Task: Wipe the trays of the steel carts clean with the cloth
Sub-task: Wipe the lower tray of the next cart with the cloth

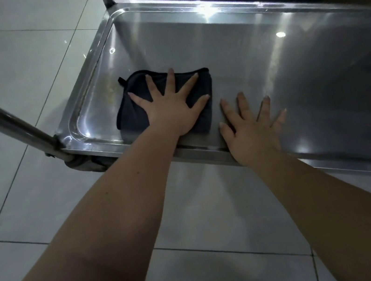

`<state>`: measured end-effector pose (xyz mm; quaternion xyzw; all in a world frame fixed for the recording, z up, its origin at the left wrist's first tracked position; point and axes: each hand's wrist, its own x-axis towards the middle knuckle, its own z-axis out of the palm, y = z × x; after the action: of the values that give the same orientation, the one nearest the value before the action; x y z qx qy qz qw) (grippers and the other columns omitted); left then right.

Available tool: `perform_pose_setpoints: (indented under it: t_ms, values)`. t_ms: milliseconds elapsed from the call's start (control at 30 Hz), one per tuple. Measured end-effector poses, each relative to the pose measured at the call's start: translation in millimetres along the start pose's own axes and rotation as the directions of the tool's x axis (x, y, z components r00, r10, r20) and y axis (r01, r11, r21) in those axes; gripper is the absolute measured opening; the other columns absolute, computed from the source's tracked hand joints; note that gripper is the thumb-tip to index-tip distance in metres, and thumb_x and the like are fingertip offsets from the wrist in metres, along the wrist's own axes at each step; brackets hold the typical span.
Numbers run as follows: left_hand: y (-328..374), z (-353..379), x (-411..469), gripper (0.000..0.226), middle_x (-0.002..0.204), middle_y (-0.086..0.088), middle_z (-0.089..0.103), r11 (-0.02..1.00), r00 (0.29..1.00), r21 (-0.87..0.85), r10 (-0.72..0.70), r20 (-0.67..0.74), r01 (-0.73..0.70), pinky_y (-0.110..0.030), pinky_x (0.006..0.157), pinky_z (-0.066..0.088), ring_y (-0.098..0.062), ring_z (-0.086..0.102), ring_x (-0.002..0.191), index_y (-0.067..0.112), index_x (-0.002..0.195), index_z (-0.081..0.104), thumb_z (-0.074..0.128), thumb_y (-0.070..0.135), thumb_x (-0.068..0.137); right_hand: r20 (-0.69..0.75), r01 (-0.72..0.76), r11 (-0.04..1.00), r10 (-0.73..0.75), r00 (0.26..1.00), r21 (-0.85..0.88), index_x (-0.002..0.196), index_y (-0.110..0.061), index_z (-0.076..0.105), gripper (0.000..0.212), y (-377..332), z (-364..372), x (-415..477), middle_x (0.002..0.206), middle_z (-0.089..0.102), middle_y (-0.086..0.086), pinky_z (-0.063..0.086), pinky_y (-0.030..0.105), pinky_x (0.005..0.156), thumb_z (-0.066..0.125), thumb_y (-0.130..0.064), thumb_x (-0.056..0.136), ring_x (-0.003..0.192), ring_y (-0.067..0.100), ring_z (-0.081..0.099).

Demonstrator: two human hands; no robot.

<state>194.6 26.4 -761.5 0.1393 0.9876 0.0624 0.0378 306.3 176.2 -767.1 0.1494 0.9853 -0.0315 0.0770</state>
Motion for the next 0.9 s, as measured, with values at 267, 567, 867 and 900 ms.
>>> perform_pose_setpoints:
  t_ms: [267, 567, 867, 900]
  values:
    - [-16, -4, -1, 0.073, 0.163, 0.011, -0.006, 0.999, 0.999, 0.044, 0.001, 0.036, -0.003, -0.08, 0.097, -0.013, -0.039, -0.015, 0.147, 0.065, 0.141, -0.004, 0.007, 0.089, 0.073, -0.008, 0.007, 1.0, -0.007, 1.0, 0.002, 0.144, -0.055, -0.017, 0.062, 2, 5, 3, 0.162, -0.016, -0.012, -0.015, 0.072, 0.106, 0.0, -0.073, 0.087, 0.145, 0.045, -0.017]
    - [-91, -12, -3, 0.07, 0.163, 0.012, 0.0, 0.996, 0.996, 0.046, -0.081, 0.024, 0.08, -0.081, 0.1, -0.008, -0.036, -0.012, 0.148, 0.065, 0.141, 0.002, 0.007, 0.088, 0.075, -0.084, 0.253, 0.958, -0.265, 0.961, -0.134, 0.154, -0.038, 0.0, 0.069, -9, -6, 0, 0.164, -0.002, -0.007, -0.011, 0.07, 0.11, 0.0, -0.061, 0.089, 0.149, 0.033, -0.009]
    - [-98, -18, 1, 0.069, 0.163, 0.014, -0.004, 0.998, 0.997, 0.006, -0.058, 0.052, 0.058, -0.079, 0.101, -0.011, -0.036, -0.016, 0.147, 0.067, 0.14, 0.0, 0.012, 0.089, 0.075, -0.038, 0.185, 0.983, -0.184, 0.982, 0.014, 0.153, -0.043, -0.007, 0.064, -35, 4, -5, 0.164, -0.005, -0.012, -0.006, 0.058, 0.117, 0.004, -0.06, 0.092, 0.149, 0.036, -0.009]
    - [-102, -19, 5, 0.07, 0.163, 0.014, -0.005, 0.998, 0.997, 0.006, -0.059, 0.057, 0.059, -0.079, 0.101, -0.011, -0.036, -0.015, 0.147, 0.068, 0.139, -0.001, 0.011, 0.089, 0.074, -0.036, 0.184, 0.983, -0.183, 0.982, 0.013, 0.153, -0.043, -0.006, 0.064, -35, 3, -4, 0.164, -0.005, -0.012, -0.006, 0.058, 0.117, 0.005, -0.06, 0.092, 0.149, 0.036, -0.009]
